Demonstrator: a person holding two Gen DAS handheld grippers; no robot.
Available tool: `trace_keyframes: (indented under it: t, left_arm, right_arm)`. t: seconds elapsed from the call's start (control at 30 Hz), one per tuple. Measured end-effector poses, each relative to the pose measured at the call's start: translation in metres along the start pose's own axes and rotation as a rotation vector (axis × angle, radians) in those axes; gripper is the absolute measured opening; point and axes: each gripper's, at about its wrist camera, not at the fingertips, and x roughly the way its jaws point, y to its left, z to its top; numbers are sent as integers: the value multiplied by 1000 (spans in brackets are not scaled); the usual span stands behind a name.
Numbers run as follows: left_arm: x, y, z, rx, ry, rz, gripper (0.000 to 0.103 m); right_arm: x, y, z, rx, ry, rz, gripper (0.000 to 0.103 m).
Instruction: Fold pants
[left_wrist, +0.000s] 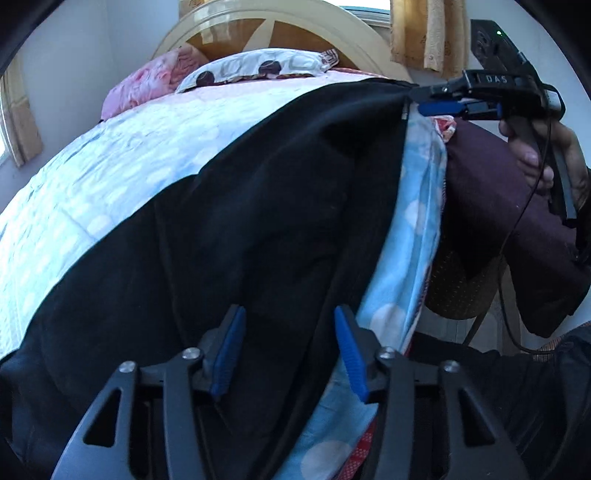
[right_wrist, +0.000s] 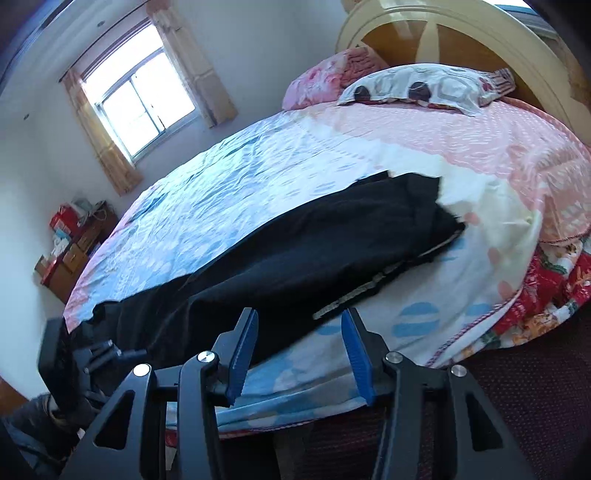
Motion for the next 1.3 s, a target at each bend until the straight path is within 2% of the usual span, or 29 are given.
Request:
trace_keyframes:
  t: [0.03,0.1,0.13,0.2,0.23,0.37,0.47,0.57,0.63,0.7,0.77,0.97,1.0,1.1,1.2,1.3]
  left_arm:
    - [-2,1,-1,-8,-3,0,47]
    - [-3,4,-2,-25,1,2,34]
    - [-3,6,-1,-38,5,-2,30]
    - [-4,11,-1,-67,13,-30,14]
    - [-5,12,-1,-71,18,-32,12]
    - [-8,14,-5,-87,19,-45,11]
    - [-8,15,-8,-92,12,-50,11]
    - [-8,16,-10,-98,1,-58,11]
    - [-8,17,-13,-96,-8,-62,11]
    - [-8,17,-13,-87,-21,-62,11]
    - [-7,15,-12,-74,-22,-53,12]
    - [-5,19,-12,-85,-24,-73,17]
    - [-5,20,-13,-90,-25,-77,17]
    - [-3,20,-14,-86,-28,-76,17]
    - [-3,20,-14,-91,-35,-82,17]
    - [-4,17,-15,-66,-39,-75,17]
  right_arm:
    - [-1,-5,3,16,-11,-6,49]
    - [-3,-13,8,42,-19,-12,49]
    - [-4,-18,12,62,-24,-15,49]
    - [-8,-28,20,104,-42,-30,49]
    - [-10,-33,24,124,-51,-37,49]
    - [-11,-51,37,200,-64,-15,49]
    - [-7,-62,44,239,-55,-44,49]
    - [-3,-68,48,257,-45,-32,49]
    - [0,-64,50,224,-31,-58,40]
    - [2,-61,52,189,-20,-99,22]
    - [1,-59,54,173,-22,-98,14]
    - [-16,-38,95,67,-99,-76,10]
    - [-20,-30,103,37,-121,-78,7]
    - [-27,-15,121,-36,-171,-160,1]
    - [-22,-29,125,7,-147,-175,1]
    - [-13,-48,109,76,-72,-143,1]
